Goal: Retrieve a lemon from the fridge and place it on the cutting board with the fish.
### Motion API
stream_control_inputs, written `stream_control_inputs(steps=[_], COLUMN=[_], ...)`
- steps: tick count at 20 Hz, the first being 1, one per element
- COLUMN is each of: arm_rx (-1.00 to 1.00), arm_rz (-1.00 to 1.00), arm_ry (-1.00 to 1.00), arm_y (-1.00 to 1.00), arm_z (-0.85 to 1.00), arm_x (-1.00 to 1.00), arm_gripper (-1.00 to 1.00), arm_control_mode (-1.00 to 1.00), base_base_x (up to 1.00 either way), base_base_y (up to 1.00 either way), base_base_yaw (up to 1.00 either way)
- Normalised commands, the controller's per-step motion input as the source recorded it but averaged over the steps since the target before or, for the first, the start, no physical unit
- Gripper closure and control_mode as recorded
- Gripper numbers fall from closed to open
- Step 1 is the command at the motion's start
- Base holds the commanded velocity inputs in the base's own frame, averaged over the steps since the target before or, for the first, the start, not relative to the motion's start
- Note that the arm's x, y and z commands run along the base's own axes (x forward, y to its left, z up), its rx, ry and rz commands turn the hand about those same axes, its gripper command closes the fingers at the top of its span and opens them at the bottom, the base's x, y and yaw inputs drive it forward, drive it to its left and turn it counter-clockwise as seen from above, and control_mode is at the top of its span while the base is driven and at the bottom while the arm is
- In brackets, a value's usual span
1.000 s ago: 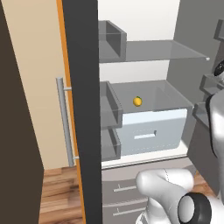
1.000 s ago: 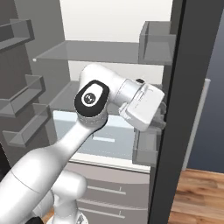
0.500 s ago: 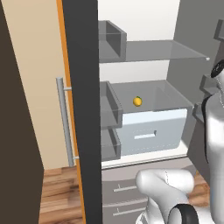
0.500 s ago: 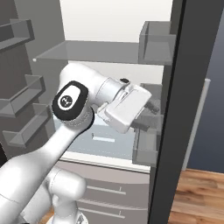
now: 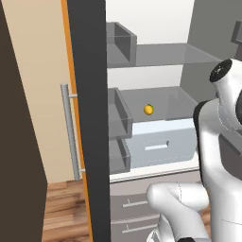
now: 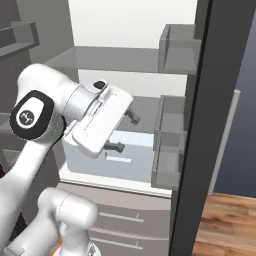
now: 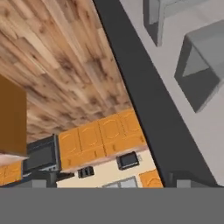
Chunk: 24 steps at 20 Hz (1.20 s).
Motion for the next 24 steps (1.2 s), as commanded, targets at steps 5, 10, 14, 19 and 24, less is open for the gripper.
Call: stream_control_inputs(steps=[5, 10, 14, 19, 24], arm_rx=[0.3, 0.32, 0.39, 0.53, 0.54], arm_rz=[-0.02, -0.01, -0.06, -0.22, -0.44], arm_ry=[-0.44, -0.45, -0.48, -0.41, -0.18], arm_y=[0.6, 0.5, 0.39, 0.08, 0.11], arm_z=[-0.03, -0.02, -0.19, -0.32, -0.18], arm_x=[0.1, 0.18, 0.48, 0.57, 0.29], arm_gripper=[-1.0, -1.0, -1.0, -1.0, -1.0], arm_control_mode=[-1.0, -1.0, -1.0, -1.0, -1.0], base_base_x=[0.0, 0.0, 0.0, 0.0, 0.0], base_base_y=[0.0, 0.0, 0.0, 0.0, 0.0], base_base_yaw=[0.0, 0.0, 0.0, 0.0, 0.0])
